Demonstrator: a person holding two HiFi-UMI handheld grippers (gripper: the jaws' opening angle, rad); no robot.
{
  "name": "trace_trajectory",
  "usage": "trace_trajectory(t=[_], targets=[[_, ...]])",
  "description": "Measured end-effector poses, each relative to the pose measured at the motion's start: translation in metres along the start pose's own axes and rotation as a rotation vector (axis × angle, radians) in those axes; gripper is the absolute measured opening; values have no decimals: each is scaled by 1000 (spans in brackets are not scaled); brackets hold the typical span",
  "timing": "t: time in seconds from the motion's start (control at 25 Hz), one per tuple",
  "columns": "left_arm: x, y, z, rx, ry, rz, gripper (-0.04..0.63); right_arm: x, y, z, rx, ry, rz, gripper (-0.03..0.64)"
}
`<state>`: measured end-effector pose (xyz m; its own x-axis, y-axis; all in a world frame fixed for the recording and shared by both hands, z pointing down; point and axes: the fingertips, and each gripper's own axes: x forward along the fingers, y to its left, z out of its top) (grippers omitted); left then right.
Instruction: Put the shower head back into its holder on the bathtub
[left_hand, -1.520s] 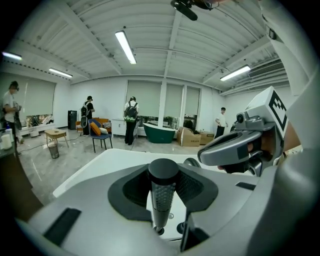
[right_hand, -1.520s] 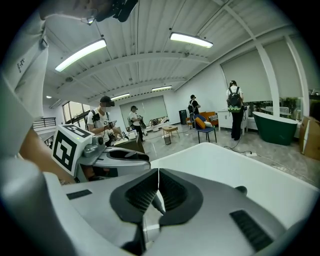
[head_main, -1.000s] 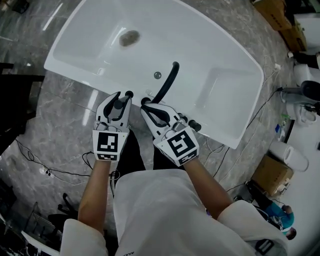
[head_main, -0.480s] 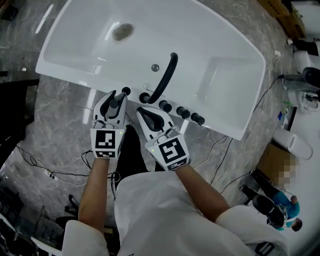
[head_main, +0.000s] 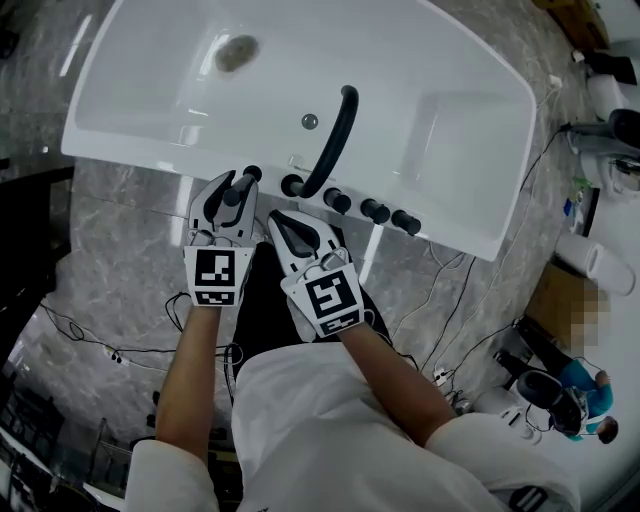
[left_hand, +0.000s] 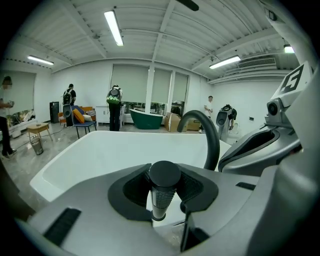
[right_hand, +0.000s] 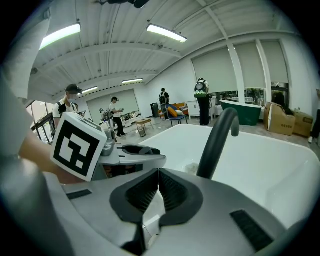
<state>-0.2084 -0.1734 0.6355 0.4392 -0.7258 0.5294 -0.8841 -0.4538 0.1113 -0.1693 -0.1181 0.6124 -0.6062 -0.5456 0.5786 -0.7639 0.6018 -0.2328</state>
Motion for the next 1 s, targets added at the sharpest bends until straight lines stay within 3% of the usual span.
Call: trace_trajectory(t=[0.4,1.0], targets=[[14,-4,-9,50,14,-27,133,7,-8,-12,40,3,-41,20],[22,-11,-5,52,13,-31,133,4,-18,-17,46,15,-43,20]])
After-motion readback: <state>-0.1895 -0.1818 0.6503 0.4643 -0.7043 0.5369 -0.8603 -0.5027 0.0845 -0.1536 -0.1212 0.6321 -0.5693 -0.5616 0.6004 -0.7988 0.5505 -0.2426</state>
